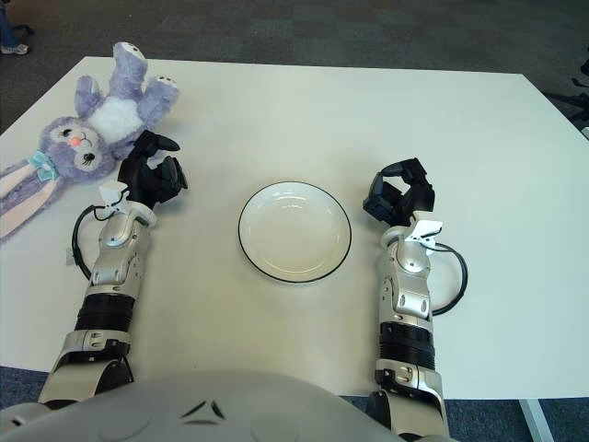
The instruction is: Put the doll into the plate.
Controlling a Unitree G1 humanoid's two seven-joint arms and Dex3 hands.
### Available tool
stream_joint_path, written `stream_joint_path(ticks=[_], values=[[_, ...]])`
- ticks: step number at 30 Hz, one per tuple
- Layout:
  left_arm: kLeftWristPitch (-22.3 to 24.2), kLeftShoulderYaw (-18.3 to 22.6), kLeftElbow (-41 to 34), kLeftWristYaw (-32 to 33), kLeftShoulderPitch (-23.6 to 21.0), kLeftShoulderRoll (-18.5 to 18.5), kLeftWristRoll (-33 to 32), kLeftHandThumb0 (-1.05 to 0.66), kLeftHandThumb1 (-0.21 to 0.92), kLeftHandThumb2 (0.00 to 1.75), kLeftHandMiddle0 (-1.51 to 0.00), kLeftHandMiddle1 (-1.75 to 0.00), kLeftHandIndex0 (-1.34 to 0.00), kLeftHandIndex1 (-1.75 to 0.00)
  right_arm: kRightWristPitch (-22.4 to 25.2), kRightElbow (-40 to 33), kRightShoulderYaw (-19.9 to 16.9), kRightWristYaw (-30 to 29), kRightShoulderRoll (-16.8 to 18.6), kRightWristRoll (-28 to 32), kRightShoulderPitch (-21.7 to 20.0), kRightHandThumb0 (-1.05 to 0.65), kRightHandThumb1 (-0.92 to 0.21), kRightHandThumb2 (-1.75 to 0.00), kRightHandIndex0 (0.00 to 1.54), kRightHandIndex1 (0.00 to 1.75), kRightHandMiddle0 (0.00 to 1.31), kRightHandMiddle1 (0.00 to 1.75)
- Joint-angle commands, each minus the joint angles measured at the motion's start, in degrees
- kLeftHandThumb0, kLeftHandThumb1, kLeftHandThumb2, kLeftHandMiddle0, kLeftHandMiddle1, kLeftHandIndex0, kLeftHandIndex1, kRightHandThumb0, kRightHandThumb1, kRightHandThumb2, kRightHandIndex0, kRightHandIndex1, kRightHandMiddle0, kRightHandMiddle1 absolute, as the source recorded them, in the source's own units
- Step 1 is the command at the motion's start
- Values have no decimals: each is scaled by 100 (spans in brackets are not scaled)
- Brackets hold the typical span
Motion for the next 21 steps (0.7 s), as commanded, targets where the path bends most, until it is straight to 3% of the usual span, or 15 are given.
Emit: stream_joint_path(ticks=[1, 10, 16, 21], values=[[-196, -7, 108, 95, 122, -17, 108, -41, 55, 102, -108, -175, -43, -175, 48, 170, -25, -40, 124, 16, 289, -46, -40, -122, 115, 175, 55, 175], [-1220, -35, 469, 466, 73, 12, 636, -41, 56, 102, -109, -175, -43, -175, 51, 196, -22, -67, 125, 11, 273, -46, -40, -122, 115, 175, 55, 175], [-2066, -35, 811, 1203, -9, 159, 1481, -41, 56, 101, -108, -175, -43, -175, 70, 219, -33, -81, 135, 33, 249, -46, -40, -122, 115, 175, 55, 175], [-2421, -7, 787, 1827, 6, 280, 2109, -41, 57, 100, -109, -175, -42, -175, 80, 235, -37, -84, 130, 31, 236, -46, -40, -121, 115, 175, 55, 175]])
